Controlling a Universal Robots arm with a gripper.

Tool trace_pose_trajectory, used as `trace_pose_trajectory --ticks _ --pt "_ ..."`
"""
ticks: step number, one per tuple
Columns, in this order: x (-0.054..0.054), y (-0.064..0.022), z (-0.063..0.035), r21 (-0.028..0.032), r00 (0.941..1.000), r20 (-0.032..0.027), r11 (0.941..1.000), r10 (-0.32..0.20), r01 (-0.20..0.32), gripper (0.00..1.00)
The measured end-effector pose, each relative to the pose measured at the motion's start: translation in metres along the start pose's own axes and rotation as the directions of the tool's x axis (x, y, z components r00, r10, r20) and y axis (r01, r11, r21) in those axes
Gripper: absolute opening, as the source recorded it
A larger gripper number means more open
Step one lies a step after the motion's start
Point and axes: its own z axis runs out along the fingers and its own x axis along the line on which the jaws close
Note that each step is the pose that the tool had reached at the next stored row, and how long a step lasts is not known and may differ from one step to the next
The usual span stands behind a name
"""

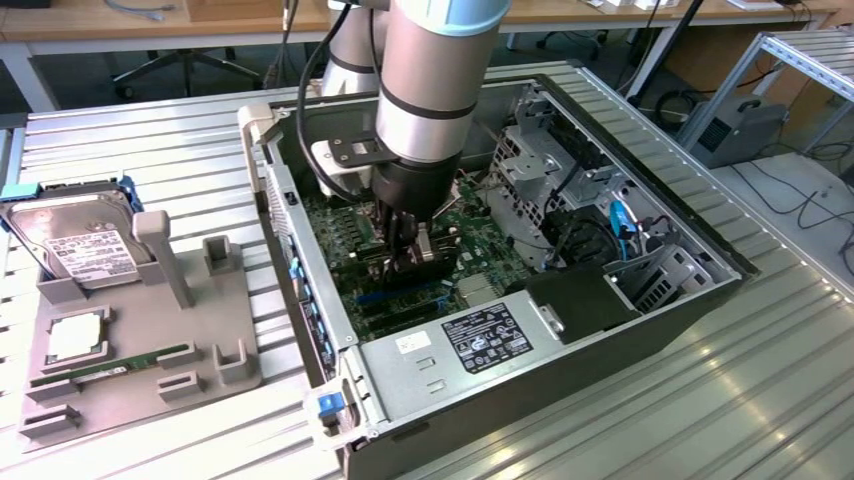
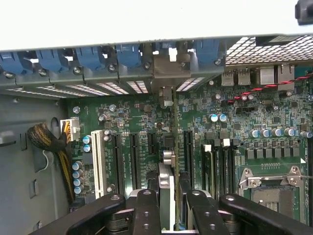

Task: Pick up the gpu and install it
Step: 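Insert the gpu into the slot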

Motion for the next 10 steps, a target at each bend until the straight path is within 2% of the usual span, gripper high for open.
trace_pose_trajectory --ticks 10 --pt "0.0 0.0007 -0.0009 0.0007 1.0 -0.0001 1.0 0.0 0.0 0.27"
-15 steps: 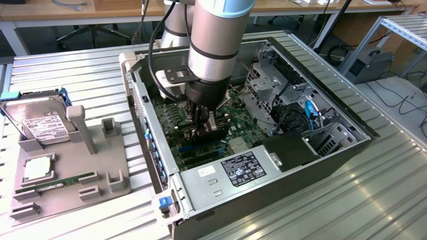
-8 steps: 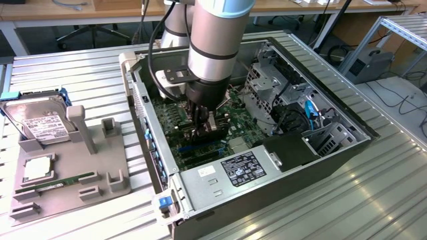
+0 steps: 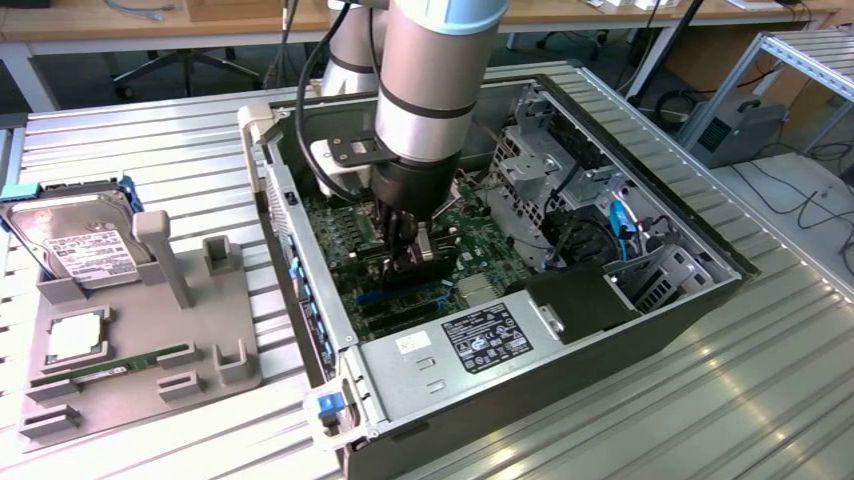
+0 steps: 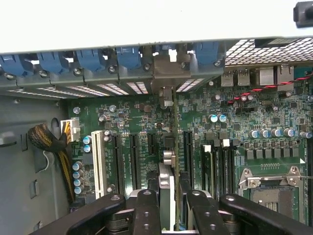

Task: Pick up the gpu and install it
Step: 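Insert the gpu into the slot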

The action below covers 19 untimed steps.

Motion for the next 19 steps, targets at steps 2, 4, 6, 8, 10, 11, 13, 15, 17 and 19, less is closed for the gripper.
trace_pose_trajectory --ticks 2,4,6,8,10,11,13,15,17,19 --pt "0.0 0.0001 0.0 0.0038 1.0 0.0 1.0 0.0 0.0 0.27" --pt "0.0 0.0 0.0002 0.0208 1.0 0.0008 0.9998 0.0 0.0 0.27" --pt "0.0 0.0 0.0003 0.0273 1.0 0.0014 0.9996 0.0 0.0 0.27" --pt "0.0 0.0 0.0003 0.0273 1.0 0.0014 0.9996 0.0 0.0 0.27" --pt "0.0 0.0 0.0003 0.0274 1.0 0.0014 0.9996 0.0 0.0 0.27" --pt "0.0 0.0 0.0003 0.0273 1.0 0.0014 0.9996 0.0 0.0 0.27" --pt "0.0001 0.0009 0.0003 0.0274 1.0 0.0013 0.9996 0.0 0.0 0.27" --pt "0.0002 0.0027 0.0004 0.0277 1.0 0.0015 0.9996 0.0 0.0 0.27" --pt "0.0002 0.0039 0.0005 0.0278 1.0 0.0015 0.9996 0.0 0.0 0.27" --pt "0.0002 0.0039 0.0004 0.0277 1.0 0.0014 0.9996 0.0 0.0 0.27"
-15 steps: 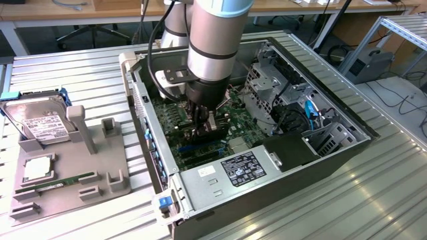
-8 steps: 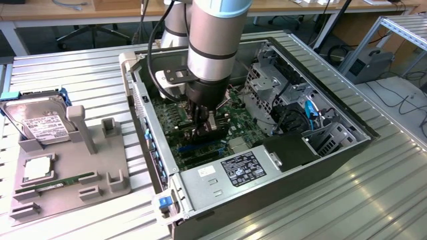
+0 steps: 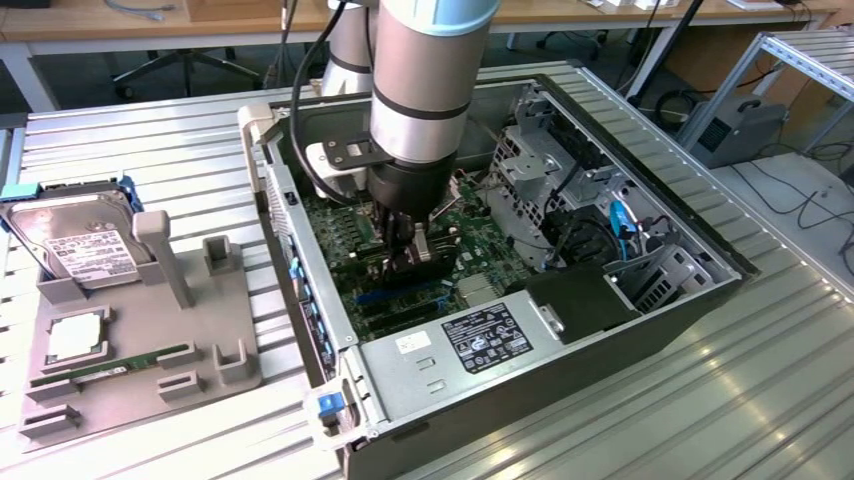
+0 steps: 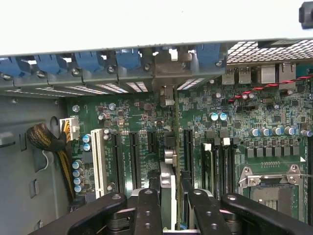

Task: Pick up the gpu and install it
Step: 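Insert the gpu into the slot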

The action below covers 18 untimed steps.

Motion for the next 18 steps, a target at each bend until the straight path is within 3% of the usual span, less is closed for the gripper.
trace_pose_trajectory --ticks 18 --pt "-0.0003 0.0 -0.0007 0.0002 0.9998 -0.0012 0.9998 -0.022 0.022 0.27"
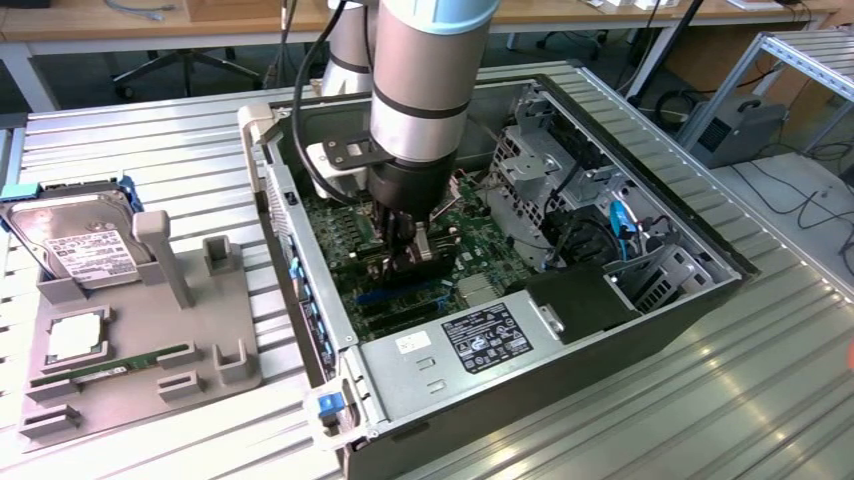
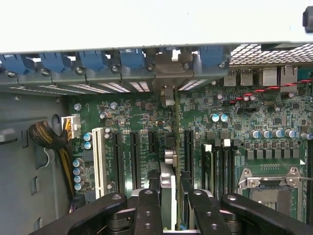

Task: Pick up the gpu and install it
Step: 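Insert the gpu into the slot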

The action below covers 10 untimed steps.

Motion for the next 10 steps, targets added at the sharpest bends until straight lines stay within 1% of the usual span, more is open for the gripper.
trace_pose_trajectory --ticks 10 --pt "-0.0018 0.0001 0.0009 0.0001 1.0 0.0001 1.0 -0.001 0.001 0.27"
